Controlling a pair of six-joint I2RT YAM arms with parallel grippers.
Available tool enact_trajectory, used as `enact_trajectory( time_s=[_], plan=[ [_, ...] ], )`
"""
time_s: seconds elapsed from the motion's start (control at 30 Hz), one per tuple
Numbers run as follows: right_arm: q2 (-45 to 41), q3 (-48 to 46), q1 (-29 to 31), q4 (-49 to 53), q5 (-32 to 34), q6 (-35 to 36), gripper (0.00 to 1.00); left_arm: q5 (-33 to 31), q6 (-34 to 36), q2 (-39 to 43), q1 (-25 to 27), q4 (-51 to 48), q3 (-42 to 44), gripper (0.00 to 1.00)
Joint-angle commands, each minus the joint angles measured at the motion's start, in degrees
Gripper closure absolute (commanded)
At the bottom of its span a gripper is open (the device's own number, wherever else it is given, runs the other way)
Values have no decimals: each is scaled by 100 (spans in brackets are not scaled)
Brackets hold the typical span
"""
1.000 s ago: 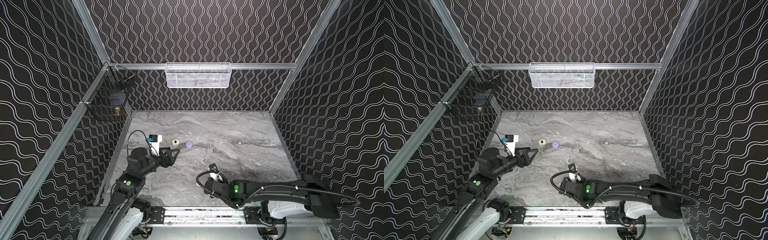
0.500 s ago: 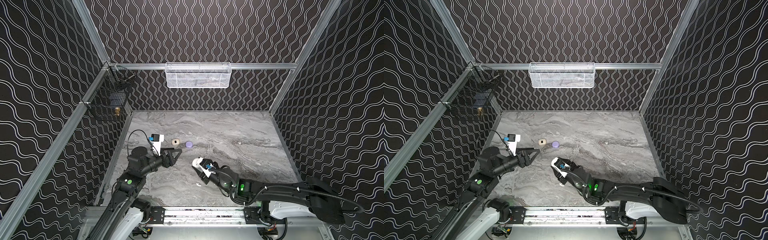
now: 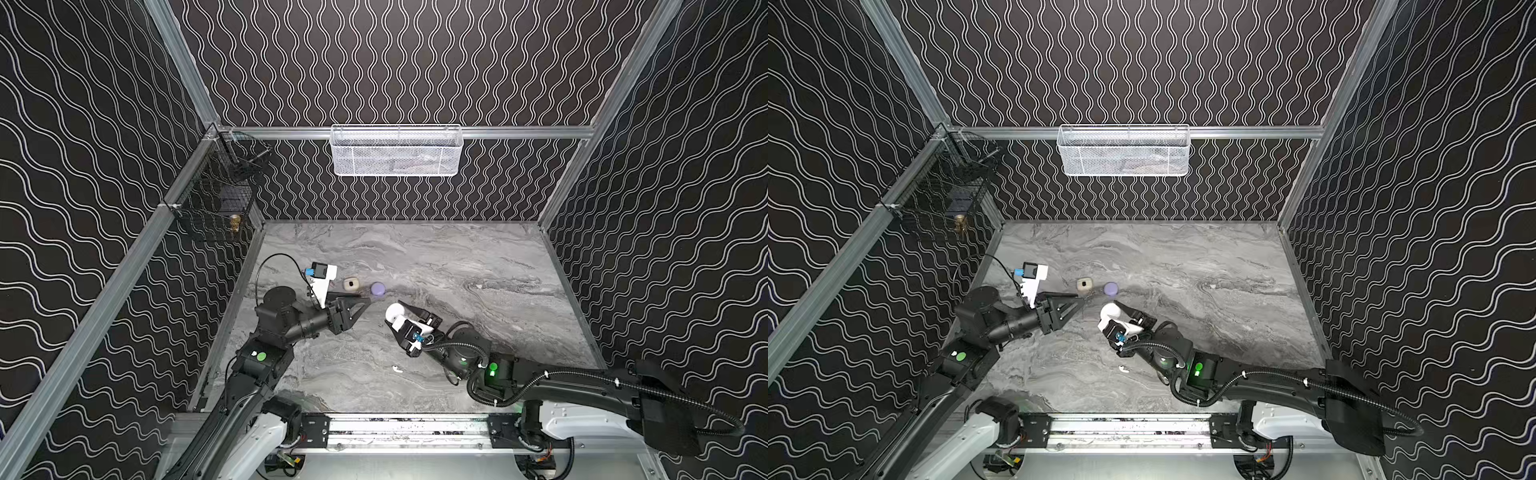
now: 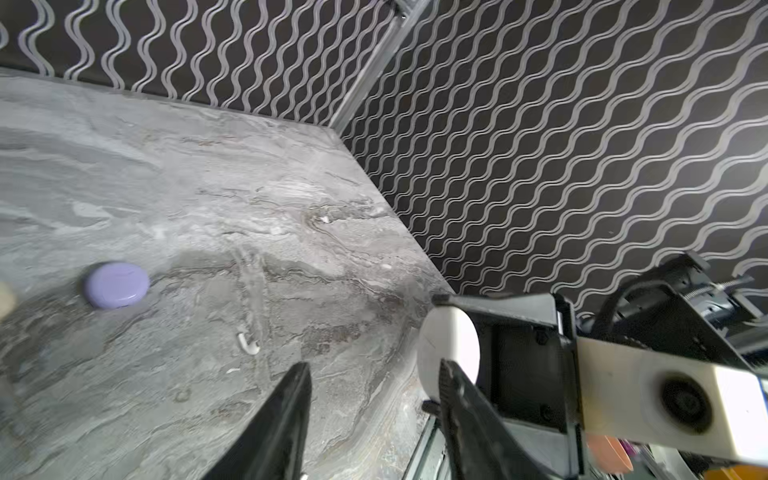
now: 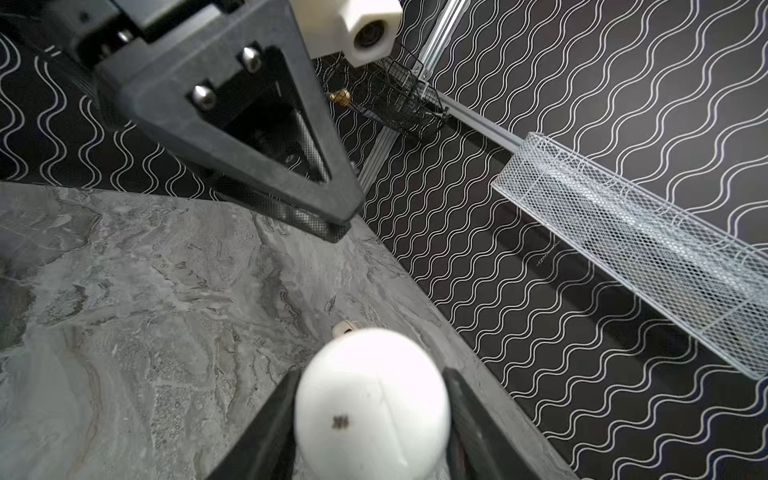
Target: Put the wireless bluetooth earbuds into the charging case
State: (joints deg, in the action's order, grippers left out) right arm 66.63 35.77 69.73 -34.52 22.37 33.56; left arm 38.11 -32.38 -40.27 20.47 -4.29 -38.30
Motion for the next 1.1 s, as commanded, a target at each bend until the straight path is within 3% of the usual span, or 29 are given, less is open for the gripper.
enact_trajectory(
  time_s=[0.0, 1.07],
  plan=[
    [-65, 118, 5, 66, 82, 344, 84, 151, 183, 5, 140, 324, 33, 48],
    [535, 966, 21, 139, -304, 468, 84, -12, 250, 42, 762, 455, 61, 57]
  ],
)
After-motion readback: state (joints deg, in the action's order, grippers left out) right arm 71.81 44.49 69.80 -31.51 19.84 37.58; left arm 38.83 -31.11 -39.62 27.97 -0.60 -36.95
